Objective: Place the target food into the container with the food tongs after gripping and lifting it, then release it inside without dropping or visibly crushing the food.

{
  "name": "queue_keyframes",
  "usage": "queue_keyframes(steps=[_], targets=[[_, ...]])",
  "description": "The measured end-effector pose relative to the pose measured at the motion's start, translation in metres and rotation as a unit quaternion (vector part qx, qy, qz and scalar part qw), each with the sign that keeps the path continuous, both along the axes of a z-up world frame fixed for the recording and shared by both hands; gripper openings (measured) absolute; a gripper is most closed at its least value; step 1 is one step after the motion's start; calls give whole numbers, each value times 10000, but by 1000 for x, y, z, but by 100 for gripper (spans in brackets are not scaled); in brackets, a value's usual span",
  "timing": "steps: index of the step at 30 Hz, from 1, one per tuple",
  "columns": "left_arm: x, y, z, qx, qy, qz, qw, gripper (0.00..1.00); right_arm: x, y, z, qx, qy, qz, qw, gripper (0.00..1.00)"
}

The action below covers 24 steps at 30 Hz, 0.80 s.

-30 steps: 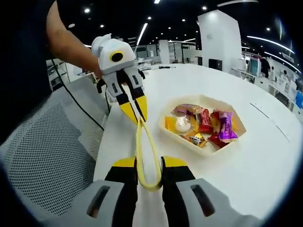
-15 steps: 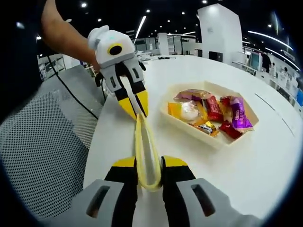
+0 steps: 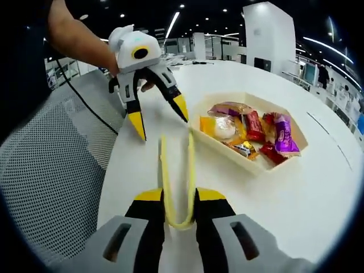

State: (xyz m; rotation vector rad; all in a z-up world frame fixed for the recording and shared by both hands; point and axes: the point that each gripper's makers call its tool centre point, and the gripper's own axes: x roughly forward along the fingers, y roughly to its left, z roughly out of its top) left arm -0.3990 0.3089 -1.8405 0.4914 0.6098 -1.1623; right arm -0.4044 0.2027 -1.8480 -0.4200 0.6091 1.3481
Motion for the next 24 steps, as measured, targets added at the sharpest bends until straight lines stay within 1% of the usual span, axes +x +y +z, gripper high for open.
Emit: queue_keyframes(steps=[1,2,3,6,8,9,10,11,12,13,15,16,17,19,20,22,24], targets=[[0,3,4,-69,25,97,9999,56,0,-2,4,38,11,-23,10000,21],[1,5,6,-104,37,157,9998,58,2,-2,6,112,63,-89,9999,24],[3,8,12,-183,17,286,9994,61,3,-2,9,181,86,-149,9997,30],[10,16,28,-436,-61,626,9971,70,9,-9,17,234,42,-306,9992,37],[19,19,45,-709,-198,906,9932,81,15,-15,29,396,3,-571,9976,40],[23,20,52,-828,-264,1007,9911,88,17,-18,35,465,-66,-648,9968,42],[28,21,64,-1068,-354,1149,9870,94,19,-24,42,508,-130,-747,9958,43],[33,21,71,-1207,-427,1242,9840,99,20,-31,48,516,-175,-846,9949,44],[34,23,76,-1262,-445,1305,9824,99,20,-33,50,519,-188,-870,9947,46],[37,23,84,-1454,-423,1363,9790,99,22,-44,60,541,-316,-1075,9922,46],[38,24,93,-1505,-379,1438,9774,99,24,-54,71,642,-349,-1325,9885,51],[39,24,97,-1528,-403,1456,9766,99,25,-62,77,668,-405,-1480,9859,53],[38,23,104,-1575,-487,1452,9756,99,25,-69,82,674,-450,-1573,9842,56],[35,22,114,-1622,-604,1402,9749,99,23,-82,94,684,-584,-1696,9814,59],[34,23,117,-1623,-614,1393,9749,99,23,-90,101,696,-641,-1818,9788,60],[33,26,124,-1610,-685,1373,9750,99,22,-102,110,710,-652,-2013,9748,63],[32,31,130,-1591,-709,1371,9751,99,20,-116,121,803,-755,-2262,9678,67]])
